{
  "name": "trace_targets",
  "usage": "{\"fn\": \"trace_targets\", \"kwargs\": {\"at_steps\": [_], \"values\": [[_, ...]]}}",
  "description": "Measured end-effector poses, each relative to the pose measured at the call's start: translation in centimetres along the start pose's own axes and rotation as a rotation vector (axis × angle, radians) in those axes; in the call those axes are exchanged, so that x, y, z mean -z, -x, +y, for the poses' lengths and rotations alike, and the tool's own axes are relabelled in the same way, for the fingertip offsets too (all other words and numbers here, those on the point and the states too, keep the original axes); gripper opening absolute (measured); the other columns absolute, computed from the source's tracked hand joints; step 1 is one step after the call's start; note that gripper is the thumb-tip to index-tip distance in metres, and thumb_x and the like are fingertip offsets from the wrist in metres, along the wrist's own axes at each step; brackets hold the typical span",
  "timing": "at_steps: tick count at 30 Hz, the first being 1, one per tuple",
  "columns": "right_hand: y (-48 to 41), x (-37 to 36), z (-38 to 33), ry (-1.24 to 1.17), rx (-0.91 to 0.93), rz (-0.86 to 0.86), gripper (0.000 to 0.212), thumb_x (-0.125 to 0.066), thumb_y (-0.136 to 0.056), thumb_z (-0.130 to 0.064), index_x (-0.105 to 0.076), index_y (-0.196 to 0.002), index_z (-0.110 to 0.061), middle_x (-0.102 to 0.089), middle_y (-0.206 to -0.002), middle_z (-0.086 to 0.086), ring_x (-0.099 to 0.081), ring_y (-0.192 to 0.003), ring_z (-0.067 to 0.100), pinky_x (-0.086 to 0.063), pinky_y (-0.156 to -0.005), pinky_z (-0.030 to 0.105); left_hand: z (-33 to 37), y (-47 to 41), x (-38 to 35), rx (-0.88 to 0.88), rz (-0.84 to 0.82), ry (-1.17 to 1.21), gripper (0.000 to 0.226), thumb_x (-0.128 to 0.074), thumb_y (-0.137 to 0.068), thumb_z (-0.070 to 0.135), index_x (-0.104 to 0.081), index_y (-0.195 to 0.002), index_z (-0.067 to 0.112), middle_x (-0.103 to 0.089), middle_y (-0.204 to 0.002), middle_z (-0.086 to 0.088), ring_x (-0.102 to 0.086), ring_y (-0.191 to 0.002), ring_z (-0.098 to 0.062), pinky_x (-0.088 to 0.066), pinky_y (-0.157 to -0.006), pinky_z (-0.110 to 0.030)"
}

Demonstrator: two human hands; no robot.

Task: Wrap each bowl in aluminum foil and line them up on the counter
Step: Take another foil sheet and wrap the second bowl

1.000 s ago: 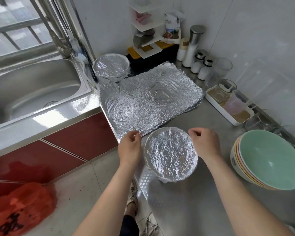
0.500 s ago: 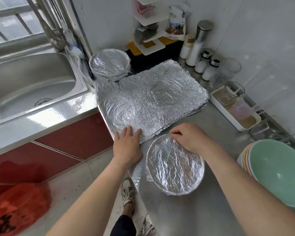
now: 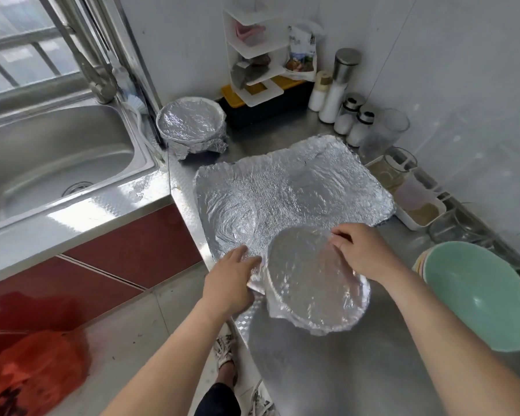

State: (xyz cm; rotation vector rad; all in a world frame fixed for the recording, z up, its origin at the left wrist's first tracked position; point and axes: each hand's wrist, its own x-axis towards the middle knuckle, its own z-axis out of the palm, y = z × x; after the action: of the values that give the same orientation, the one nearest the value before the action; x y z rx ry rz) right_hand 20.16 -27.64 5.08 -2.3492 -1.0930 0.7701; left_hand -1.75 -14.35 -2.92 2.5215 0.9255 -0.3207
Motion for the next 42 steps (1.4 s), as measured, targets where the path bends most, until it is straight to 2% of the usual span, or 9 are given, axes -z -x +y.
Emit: {"fn": "trace_targets", "kwargs": {"at_steps": [3, 8, 13, 16, 20, 28, 31, 38, 42], "values": [[0.6, 1.8, 0.7, -0.105, -0.054, 0.087, 0.018, -0.057, -0.096, -0.020, -0.070, -0.089, -0.009, -0.069, -0.084, 0.007, -0.060, -0.080, 0.023, -0.045, -0.072, 0.030, 0.8, 1.4, 0.2, -0.017, -0.057, 0.004, 0.068, -0.058, -0.076, 0.012, -0.046, -0.140, 0.030, -0.024, -0.158, 0.002, -0.027, -0.143, -0.019, -0.044, -0.105, -0.038], [1.2, 3.7, 0.6, -0.225, -0.127, 0.245, 0.022, -0.056, -0.096, -0.015, -0.066, -0.077, -0.010, -0.061, -0.067, -0.001, -0.049, -0.060, 0.011, -0.036, -0.053, 0.019, 2.8, 3.4, 0.1, -0.071, -0.157, 0.134, 0.071, -0.056, -0.073, 0.009, -0.049, -0.139, 0.033, -0.031, -0.156, 0.007, -0.035, -0.140, -0.016, -0.039, -0.108, -0.032], [1.4, 3.1, 0.1, -0.207, -0.147, 0.321, 0.028, -0.055, -0.095, -0.015, -0.066, -0.076, 0.001, -0.065, -0.073, 0.017, -0.053, -0.067, 0.025, -0.037, -0.063, 0.031, 4.1, 3.6, 4.0, 0.270, 0.263, 1.146, 0.051, -0.046, -0.086, -0.008, -0.062, -0.119, 0.027, -0.059, -0.133, 0.001, -0.058, -0.115, -0.015, -0.048, -0.096, -0.034], [1.4, 2.3, -0.7, -0.199, -0.131, 0.318, 0.029, -0.053, -0.096, -0.015, -0.065, -0.075, 0.001, -0.065, -0.073, 0.016, -0.055, -0.067, 0.027, -0.038, -0.061, 0.030, 4.3, 2.4, 7.0, 0.259, 0.306, 1.630, 0.027, -0.053, -0.097, 0.018, -0.058, -0.122, 0.029, -0.056, -0.131, 0.009, -0.050, -0.123, -0.008, -0.039, -0.106, -0.032], [0.7, 1.5, -1.9, -0.185, -0.112, 0.307, 0.031, -0.051, -0.097, -0.016, -0.063, -0.072, -0.003, -0.062, -0.068, 0.012, -0.053, -0.064, 0.023, -0.038, -0.060, 0.029, 4.5, 1.4, 7.6, 0.223, 0.114, 1.582, 0.054, -0.055, -0.094, 0.048, -0.044, -0.143, 0.026, -0.044, -0.143, 0.016, -0.037, -0.133, -0.005, -0.030, -0.106, -0.029], [-1.6, 0.9, -4.1, -0.086, -0.079, 0.289, 0.032, -0.048, -0.098, -0.016, -0.060, -0.070, -0.007, -0.059, -0.064, 0.005, -0.051, -0.058, 0.015, -0.034, -0.050, 0.023, 2.8, 0.4, 7.7, 0.155, -0.043, 1.559, 0.088, -0.053, -0.075, 0.080, -0.034, -0.148, 0.034, -0.035, -0.146, 0.025, -0.027, -0.137, 0.000, -0.020, -0.113, -0.030], [-3.0, 0.8, -4.8, -0.068, -0.080, 0.280, 0.032, -0.047, -0.098, -0.016, -0.062, -0.071, -0.006, -0.059, -0.061, 0.002, -0.052, -0.055, 0.014, -0.031, -0.045, 0.017, 2.2, -0.6, 8.7, 0.158, -0.082, 1.581, 0.066, -0.053, -0.074, 0.077, -0.051, -0.129, 0.042, -0.048, -0.143, 0.017, -0.039, -0.135, -0.005, -0.024, -0.112, -0.029], [-8.9, 1.2, -6.3, -0.097, -0.096, 0.319, 0.035, -0.049, -0.097, -0.017, -0.062, -0.069, 0.002, -0.058, -0.060, 0.009, -0.050, -0.056, 0.020, -0.034, -0.050, 0.024, 0.5, -5.6, 11.8, 0.232, 0.079, 1.692, 0.091, -0.059, -0.064, 0.086, -0.056, -0.135, 0.029, -0.059, -0.136, 0.005, -0.052, -0.128, -0.017, -0.034, -0.113, -0.042], [-13.5, 2.2, -6.5, -0.137, -0.167, 0.392, 0.037, -0.048, -0.095, -0.015, -0.061, -0.064, 0.000, -0.061, -0.061, 0.012, -0.055, -0.059, 0.023, -0.036, -0.052, 0.024, -0.4, -9.1, 13.6, 0.334, 0.306, 1.674, 0.054, -0.045, -0.096, 0.056, -0.052, -0.138, 0.023, -0.052, -0.140, 0.006, -0.050, -0.124, -0.010, -0.044, -0.102, -0.035]]}}
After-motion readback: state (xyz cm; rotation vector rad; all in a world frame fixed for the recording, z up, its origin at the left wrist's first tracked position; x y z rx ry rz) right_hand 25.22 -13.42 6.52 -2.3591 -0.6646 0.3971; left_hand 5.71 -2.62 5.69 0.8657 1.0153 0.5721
